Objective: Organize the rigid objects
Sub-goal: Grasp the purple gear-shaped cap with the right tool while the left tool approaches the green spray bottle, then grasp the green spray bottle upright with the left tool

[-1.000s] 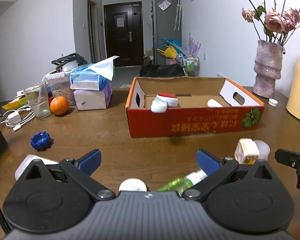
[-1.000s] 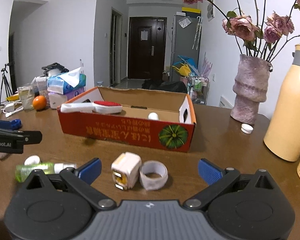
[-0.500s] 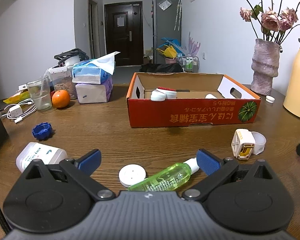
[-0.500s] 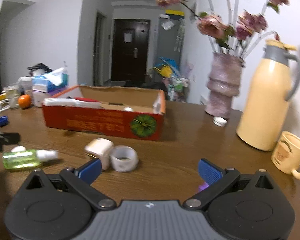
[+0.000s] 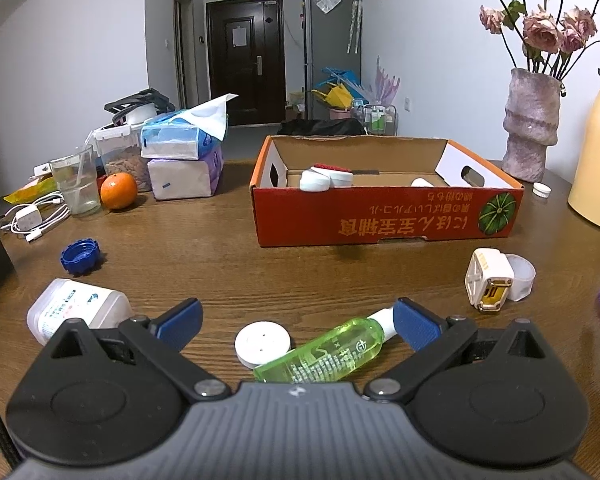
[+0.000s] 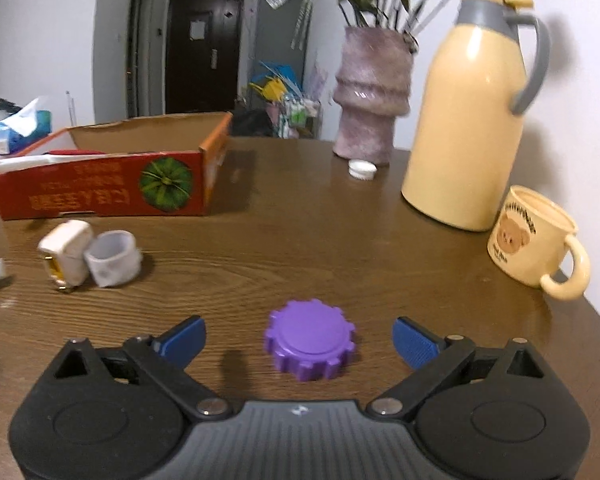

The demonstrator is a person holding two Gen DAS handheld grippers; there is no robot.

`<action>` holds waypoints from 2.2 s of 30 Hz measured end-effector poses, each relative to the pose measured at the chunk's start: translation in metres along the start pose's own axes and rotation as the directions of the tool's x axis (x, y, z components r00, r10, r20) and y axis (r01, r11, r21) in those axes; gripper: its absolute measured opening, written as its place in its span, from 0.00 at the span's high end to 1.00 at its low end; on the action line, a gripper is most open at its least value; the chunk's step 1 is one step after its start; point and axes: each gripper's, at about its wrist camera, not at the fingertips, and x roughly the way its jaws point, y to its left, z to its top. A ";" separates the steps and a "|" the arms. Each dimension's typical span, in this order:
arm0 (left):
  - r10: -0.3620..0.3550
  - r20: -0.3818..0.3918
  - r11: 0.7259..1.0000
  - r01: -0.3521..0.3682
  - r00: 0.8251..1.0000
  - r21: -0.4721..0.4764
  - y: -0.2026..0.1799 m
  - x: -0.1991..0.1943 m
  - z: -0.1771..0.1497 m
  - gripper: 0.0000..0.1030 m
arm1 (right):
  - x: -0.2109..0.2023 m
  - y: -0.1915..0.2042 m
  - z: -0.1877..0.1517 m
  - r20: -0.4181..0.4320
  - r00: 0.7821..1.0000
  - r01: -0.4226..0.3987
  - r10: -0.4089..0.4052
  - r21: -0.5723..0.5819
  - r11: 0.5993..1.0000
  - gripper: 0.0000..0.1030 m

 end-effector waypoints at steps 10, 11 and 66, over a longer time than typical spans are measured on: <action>-0.013 -0.042 1.000 0.014 0.999 0.016 -0.002 0.009 -0.003 0.00 | 0.012 -0.007 -0.005 -0.009 0.998 -0.062 0.063 0.044 0.997 0.50; -0.018 -0.050 1.000 0.019 0.999 0.020 -0.002 0.011 -0.003 0.00 | 0.011 -0.006 -0.005 -0.005 0.998 -0.062 0.063 0.041 0.997 0.50; -0.207 -0.185 0.958 0.238 0.961 0.159 -0.040 0.024 -0.024 0.69 | -0.029 0.045 -0.015 0.118 0.971 -0.205 0.208 -0.035 0.978 0.50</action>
